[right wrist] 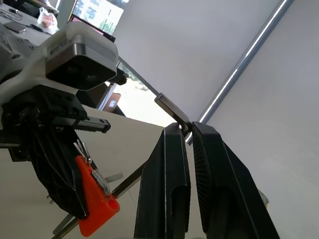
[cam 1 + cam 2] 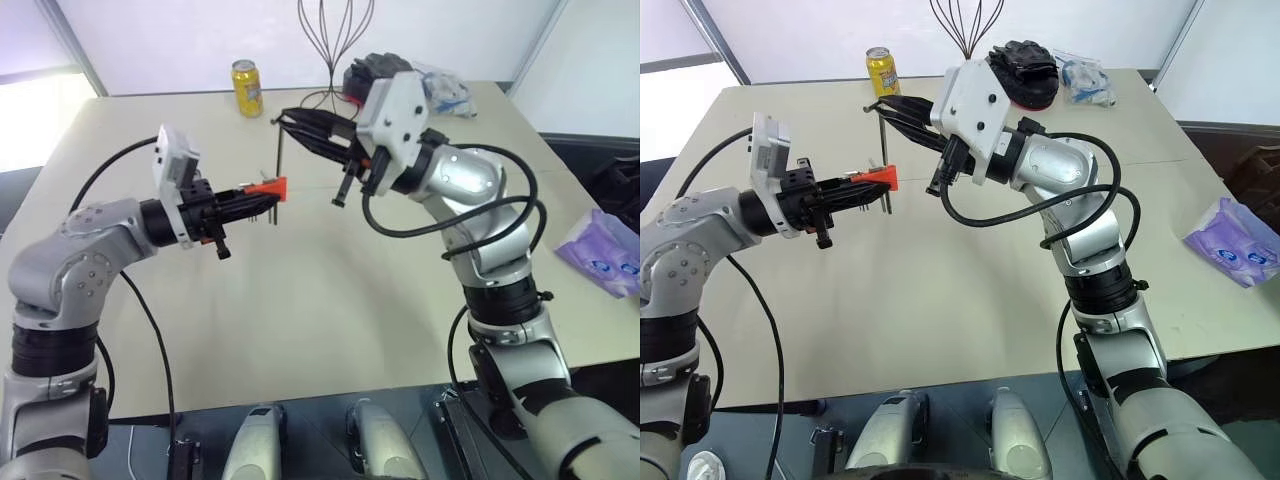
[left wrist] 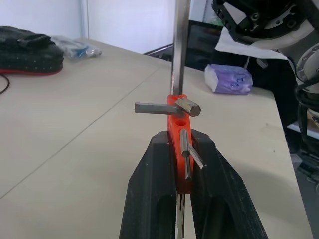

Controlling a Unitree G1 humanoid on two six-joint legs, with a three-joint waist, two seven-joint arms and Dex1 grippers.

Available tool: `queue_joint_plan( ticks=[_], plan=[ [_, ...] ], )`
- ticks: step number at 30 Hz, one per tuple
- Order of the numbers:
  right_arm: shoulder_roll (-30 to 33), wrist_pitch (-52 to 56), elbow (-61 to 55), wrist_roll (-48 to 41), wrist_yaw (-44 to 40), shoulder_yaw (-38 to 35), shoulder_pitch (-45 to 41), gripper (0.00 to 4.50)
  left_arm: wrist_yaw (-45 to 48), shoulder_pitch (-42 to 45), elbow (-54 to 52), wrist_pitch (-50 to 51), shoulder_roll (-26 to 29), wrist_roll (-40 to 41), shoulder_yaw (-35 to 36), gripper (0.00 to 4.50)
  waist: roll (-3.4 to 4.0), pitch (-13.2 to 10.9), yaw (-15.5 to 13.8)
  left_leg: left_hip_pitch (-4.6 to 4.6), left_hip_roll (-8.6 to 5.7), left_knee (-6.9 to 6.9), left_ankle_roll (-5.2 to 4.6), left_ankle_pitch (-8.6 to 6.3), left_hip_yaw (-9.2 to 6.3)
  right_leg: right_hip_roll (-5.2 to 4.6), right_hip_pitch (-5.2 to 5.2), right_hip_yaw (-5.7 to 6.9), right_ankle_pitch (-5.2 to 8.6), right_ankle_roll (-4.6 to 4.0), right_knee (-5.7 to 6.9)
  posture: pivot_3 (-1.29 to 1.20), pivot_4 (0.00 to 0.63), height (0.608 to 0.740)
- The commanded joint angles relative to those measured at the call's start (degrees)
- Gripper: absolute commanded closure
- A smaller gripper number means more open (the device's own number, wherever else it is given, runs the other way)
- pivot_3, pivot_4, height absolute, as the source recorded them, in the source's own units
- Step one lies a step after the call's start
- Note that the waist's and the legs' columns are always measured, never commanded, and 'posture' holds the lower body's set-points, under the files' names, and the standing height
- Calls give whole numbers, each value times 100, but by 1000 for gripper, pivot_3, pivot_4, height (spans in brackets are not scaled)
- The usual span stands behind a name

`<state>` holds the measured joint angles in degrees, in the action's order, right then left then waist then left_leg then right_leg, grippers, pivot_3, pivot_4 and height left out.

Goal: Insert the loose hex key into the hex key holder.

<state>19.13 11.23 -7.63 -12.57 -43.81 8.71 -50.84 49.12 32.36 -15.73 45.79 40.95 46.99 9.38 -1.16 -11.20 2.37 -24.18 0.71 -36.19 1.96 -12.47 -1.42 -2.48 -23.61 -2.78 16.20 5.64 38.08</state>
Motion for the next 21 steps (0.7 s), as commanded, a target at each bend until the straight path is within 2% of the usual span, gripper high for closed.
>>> queue_joint_plan(
  ticks=[1, 21],
  plan=[
    [38, -151, -74, -11, -41, -67, -35, 4437, -13, 91, -160, -26, 37, 118, 159, 4500, 0, 0, 0, 0, 0, 0, 0, 0, 0, 0, 0, 0, 0, 0, 0, 0, 150, 740],
    [189, -149, -133, -18, -146, -85, 12, 4437, 26, 162, -73, -53, 59, 65, 144, 4500, 0, 0, 0, 0, 0, 0, 0, 0, 0, 0, 0, 0, 0, 0, 0, 0, 150, 740]
  ],
)
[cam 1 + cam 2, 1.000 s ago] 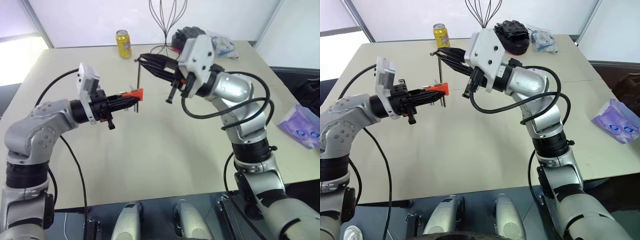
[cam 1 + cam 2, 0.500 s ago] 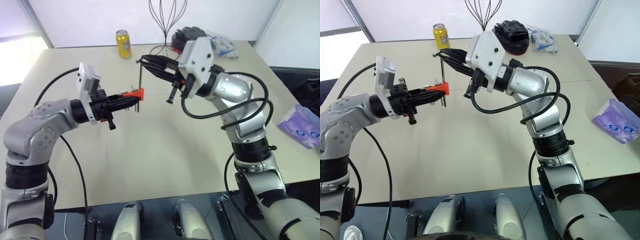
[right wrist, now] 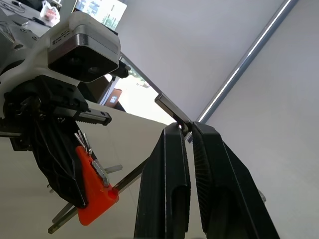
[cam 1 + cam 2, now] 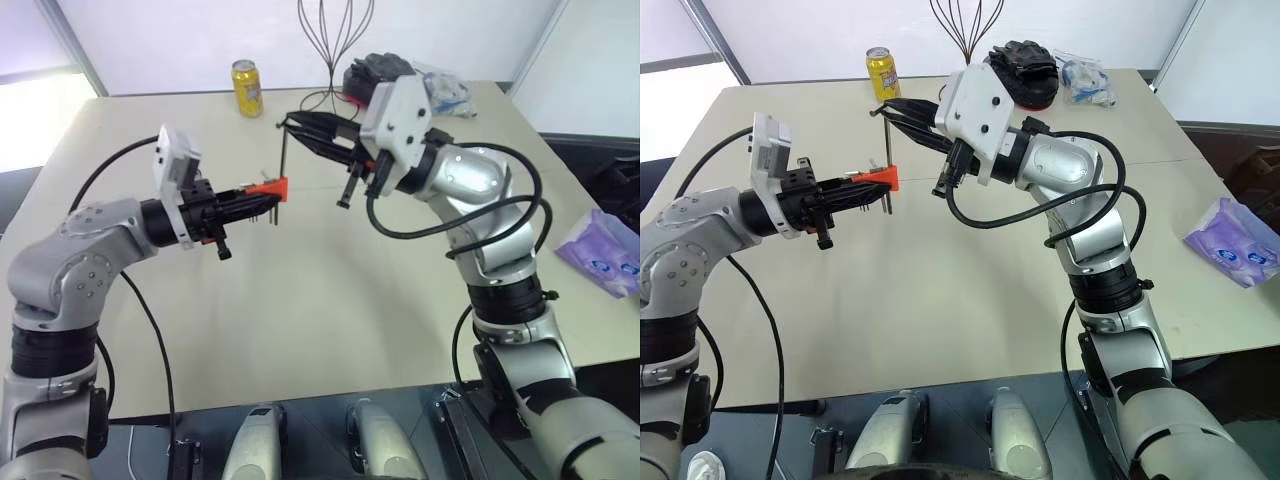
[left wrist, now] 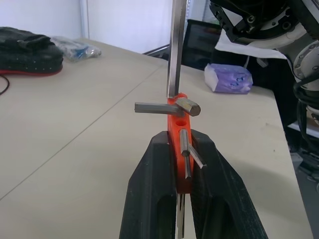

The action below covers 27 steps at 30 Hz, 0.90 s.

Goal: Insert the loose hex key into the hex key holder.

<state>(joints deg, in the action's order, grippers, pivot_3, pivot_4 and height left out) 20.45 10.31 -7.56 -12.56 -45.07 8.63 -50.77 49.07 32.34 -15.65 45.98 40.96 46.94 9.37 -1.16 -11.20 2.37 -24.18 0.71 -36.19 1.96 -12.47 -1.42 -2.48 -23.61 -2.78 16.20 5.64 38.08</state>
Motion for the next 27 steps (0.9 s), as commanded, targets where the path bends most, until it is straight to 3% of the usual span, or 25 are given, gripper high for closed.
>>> queue_joint_plan(
  ticks=[1, 27],
  plan=[
    [60, -62, -136, -12, -23, -72, 5, 4437, 39, 166, -70, -74, 64, 64, 144, 4500, 0, 0, 0, 0, 0, 0, 0, 0, 0, 0, 0, 0, 0, 0, 0, 0, 150, 740],
    [125, -77, -235, 28, -174, 50, 108, 4437, 82, 264, 9, -146, 4, 8, 103, 4500, 0, 0, -1, 0, 0, 0, 0, 0, 0, 0, 0, 0, 0, 0, 0, 0, 150, 740]
  ],
)
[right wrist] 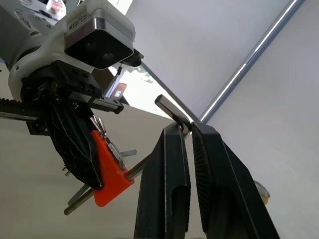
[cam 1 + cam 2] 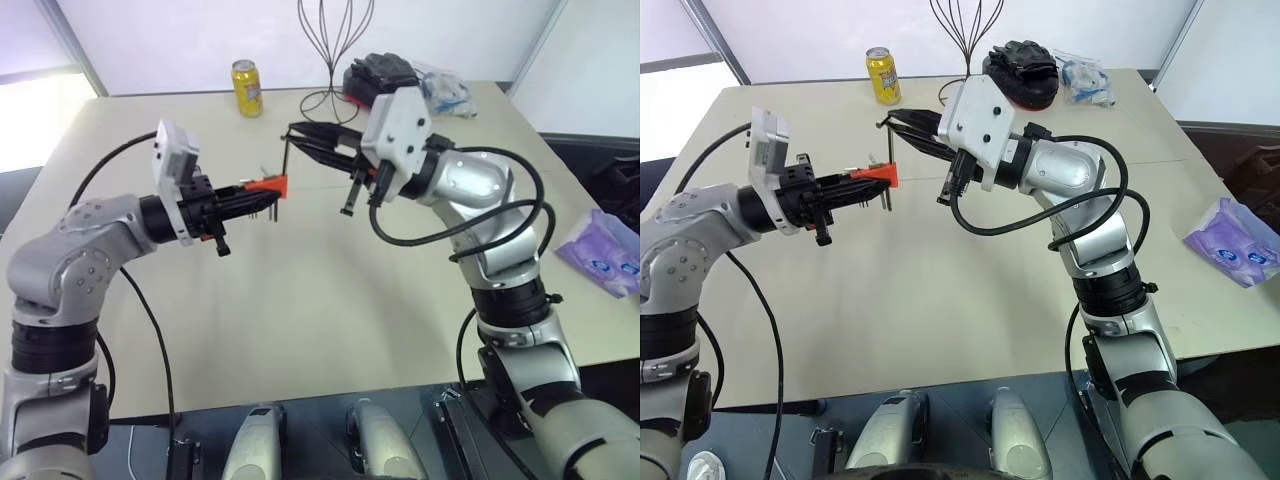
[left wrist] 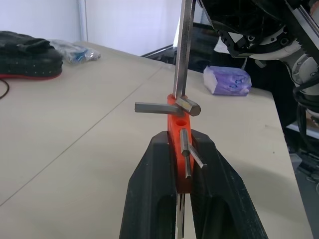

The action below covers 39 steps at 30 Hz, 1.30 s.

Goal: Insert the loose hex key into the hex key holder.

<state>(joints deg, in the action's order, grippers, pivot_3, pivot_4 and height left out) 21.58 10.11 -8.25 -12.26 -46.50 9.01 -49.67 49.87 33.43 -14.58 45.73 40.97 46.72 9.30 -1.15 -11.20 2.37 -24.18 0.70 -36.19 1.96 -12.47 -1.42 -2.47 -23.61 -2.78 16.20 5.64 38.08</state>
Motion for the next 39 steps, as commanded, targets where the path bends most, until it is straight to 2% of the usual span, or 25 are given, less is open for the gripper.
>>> queue_joint_plan(
  ticks=[1, 3, 4, 9, 12, 16, 22, 26, 31, 35, 39],
  plan=[
    [6, -64, -158, 0, -34, 15, -3, 4111, -2, 151, -107, -121, -1, 34, 109, 4500, 0, 0, 0, 0, 0, 0, 0, 0, 0, 0, 0, 0, 0, 0, 0, 0, 150, 740],
    [-14, -84, -139, 14, -37, 32, -9, 3485, -10, 141, -118, -120, -12, 39, 108, 4500, 0, 0, -1, 0, 0, -1, 0, 0, 0, 0, 0, 0, 0, 0, 0, 0, 150, 740],
    [-20, -96, -127, 25, -45, 45, -11, 3019, -12, 131, -120, -125, -17, 36, 106, 4500, 0, 0, 0, 0, 0, -1, 0, 0, 0, 0, 0, 0, 0, 0, 0, 0, 150, 740],
    [10, -71, -113, 12, -136, 104, -6, 374, -26, 94, -148, -123, -48, 35, 104, 4500, 0, 0, 0, 0, 0, 0, 0, 0, 0, 0, 0, 0, 0, 0, 0, 0, 150, 740],
    [173, 93, -240, -90, -298, 50, 120, 374, -46, 68, -172, -120, -70, 44, 105, 4500, 0, 0, -5, 0, 0, -1, 0, 0, 0, 0, 0, 0, 0, 0, 0, 0, 150, 740],
    [764, 288, -481, -212, -549, -248, 678, 374, -241, -55, -147, -216, -226, -199, -65, 4500, -1, 0, -80, 0, -2, -2, 0, 0, -2, -4, 7, 3, 0, 0, -6, 0, 150, 740],
    [1443, 624, -760, -229, -517, -658, 1146, 374, -654, -356, -38, -215, -908, -302, -374, 4500, 1, 0, -151, 1, -2, -7, -1, -1, 1, -2, 8, 2, 0, 0, -5, 0, 150, 740],
    [2097, 1144, -1213, -535, -769, -1065, 1597, 374, -854, -439, 441, -452, -1645, -518, -689, 4500, 0, 0, -194, 1, -4, -9, -2, -1, 0, -3, 14, 4, 0, 0, -9, 0, 150, 740],
    [3119, 1690, -1929, -969, -1299, -1543, 2303, 374, -599, -375, 1176, -725, -2132, -933, -1212, 4500, 0, 0, -179, -4, -13, -16, -3, -1, 3, -3, 19, 12, 0, 0, -13, 0, 150, 740],
    [3392, 2361, -2379, -1634, -1195, -2053, 2333, 374, -353, -270, 1920, -954, -2470, -1235, -1496, 4500, 2, 1, -151, 6, -13, -15, -4, -1, 3, 4, 21, 8, 0, 0, -9, 0, 150, 740],
    [3511, 2598, -2594, -1783, -1008, -2149, 2273, 374, -246, -204, 2268, -855, -2766, -1220, -1513, 4500, 2, 1, -160, 6, -11, -15, -4, -2, 2, 8, 23, 9, 1, -1, -9, 0, 150, 740]
  ],
)
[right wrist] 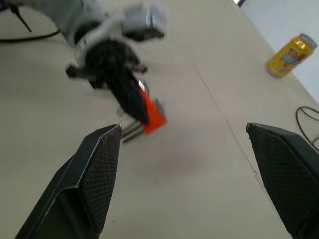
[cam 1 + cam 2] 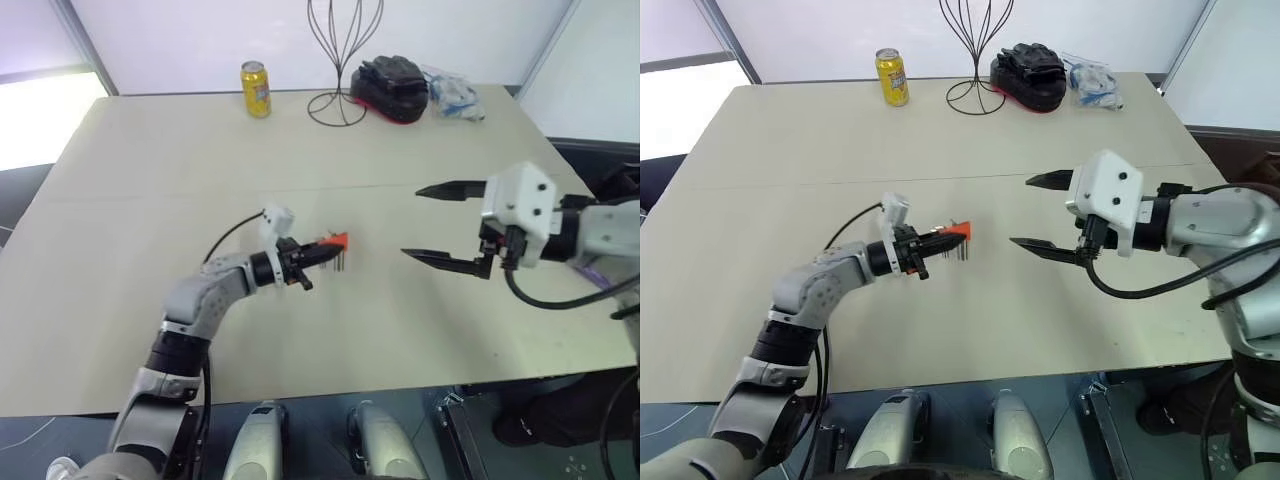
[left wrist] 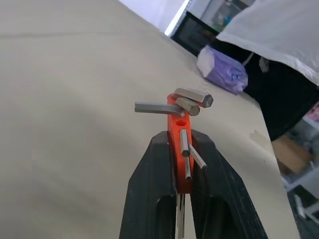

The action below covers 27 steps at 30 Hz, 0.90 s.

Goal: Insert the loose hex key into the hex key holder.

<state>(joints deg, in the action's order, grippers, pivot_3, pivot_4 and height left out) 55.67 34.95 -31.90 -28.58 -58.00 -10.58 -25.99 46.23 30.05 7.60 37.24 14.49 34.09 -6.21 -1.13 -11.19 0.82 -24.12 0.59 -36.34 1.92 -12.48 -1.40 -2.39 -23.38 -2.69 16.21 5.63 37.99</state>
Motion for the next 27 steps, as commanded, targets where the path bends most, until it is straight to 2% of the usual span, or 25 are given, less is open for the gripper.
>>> queue_joint_plan(
  ticks=[1, 11, 15, 20, 21, 24, 27],
  plan=[
    [123, 124, -251, -149, 171, -187, -82, 374, 103, 154, 117, 50, -187, 73, 69, 4500, 0, 0, -13, 0, 0, 0, 0, 0, -2, -1, 0, 0, 0, 0, -1, 0, 150, 740],
    [130, -103, -241, 78, 383, -43, 86, 374, -170, 326, 649, 459, -387, 67, 422, 4500, 0, 0, -11, -4, -4, -4, 0, 0, -14, -4, 1, 2, 0, 1, -1, 0, 150, 740],
    [108, -184, -208, 119, 434, 31, 94, 295, -199, 331, 829, 477, -318, -52, 450, 2886, 0, 0, -17, -4, -4, -3, 0, 0, -16, -5, 1, 3, 0, 1, -1, 0, 150, 740],
    [22, -371, -95, 218, 462, 175, 67, 295, -302, 445, 1457, 170, 8, -403, 629, 222, -2, 1, -18, 4, -5, -5, 0, 0, -15, -4, 9, 5, 0, 1, -1, 0, 150, 740],
    [24, -405, -73, 230, 454, 202, 64, 295, -276, 447, 1472, 80, 117, -463, 647, 42, -2, 2, -4, 10, -5, -5, 0, 0, -14, -3, 17, 6, 0, 1, -1, 0, 150, 740],
    [21, -453, -31, 237, 452, 250, 37, 295, -178, 434, 1356, 29, 409, -476, 741, 42, -1, 2, 37, 40, 1, 9, 0, 0, -8, -1, 27, -7, 1, -1, 0, 0, 150, 740],
    [72, -557, 127, 293, 292, 357, -13, 295, 185, 263, 710, -166, 1058, -598, 727, 42, -1, 2, 44, 42, 9, 15, 0, 0, -8, 6, 26, -8, 1, -2, 0, 0, 150, 740]
  ],
)
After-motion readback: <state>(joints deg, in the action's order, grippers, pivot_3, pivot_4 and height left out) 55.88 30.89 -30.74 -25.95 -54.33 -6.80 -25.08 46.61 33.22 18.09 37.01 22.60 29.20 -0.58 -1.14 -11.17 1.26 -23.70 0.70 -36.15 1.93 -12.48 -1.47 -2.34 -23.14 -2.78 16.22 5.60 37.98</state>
